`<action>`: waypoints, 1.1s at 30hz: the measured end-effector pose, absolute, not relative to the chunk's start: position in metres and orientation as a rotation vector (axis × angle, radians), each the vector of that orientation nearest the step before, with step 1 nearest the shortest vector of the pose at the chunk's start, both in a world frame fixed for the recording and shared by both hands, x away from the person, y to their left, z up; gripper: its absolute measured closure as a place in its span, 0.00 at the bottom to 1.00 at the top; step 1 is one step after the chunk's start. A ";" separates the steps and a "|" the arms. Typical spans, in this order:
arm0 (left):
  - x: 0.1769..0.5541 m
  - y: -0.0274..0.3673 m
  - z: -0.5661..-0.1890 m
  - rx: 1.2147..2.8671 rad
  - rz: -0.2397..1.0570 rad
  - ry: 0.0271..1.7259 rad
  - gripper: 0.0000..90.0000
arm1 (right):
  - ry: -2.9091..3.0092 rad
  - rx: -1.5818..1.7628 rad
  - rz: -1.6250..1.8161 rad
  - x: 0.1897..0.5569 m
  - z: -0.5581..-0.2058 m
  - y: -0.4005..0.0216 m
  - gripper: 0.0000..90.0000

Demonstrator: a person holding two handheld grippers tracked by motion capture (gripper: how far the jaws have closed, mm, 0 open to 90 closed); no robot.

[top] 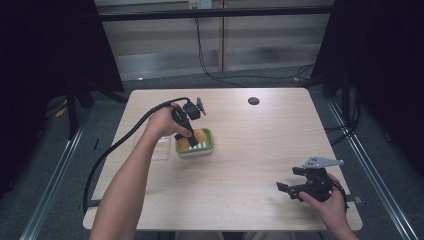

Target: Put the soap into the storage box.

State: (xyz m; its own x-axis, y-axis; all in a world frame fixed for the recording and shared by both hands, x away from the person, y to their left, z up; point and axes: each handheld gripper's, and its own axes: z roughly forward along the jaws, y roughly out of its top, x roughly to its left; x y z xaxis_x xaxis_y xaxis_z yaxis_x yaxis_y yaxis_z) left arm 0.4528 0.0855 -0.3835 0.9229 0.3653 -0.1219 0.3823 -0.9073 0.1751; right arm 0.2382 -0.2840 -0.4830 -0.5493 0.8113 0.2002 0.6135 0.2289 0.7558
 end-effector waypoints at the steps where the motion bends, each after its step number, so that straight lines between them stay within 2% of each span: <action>1: 0.453 0.085 -0.383 2.887 -0.128 0.567 0.56 | 2.267 1.342 1.222 0.238 -0.483 -0.284 0.10; 33: 0.461 0.077 -0.388 2.896 -0.117 0.544 0.56 | 2.272 1.350 1.221 0.238 -0.484 -0.284 0.10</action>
State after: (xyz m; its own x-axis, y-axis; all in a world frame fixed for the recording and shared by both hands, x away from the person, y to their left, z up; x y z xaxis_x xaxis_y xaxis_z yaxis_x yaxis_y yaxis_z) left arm 0.4614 0.0770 -0.3876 0.9295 0.3512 -0.1126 0.3664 -0.9140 0.1740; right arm 0.2382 -0.2837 -0.4838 -0.5492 0.8099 0.2060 0.6188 0.2284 0.7516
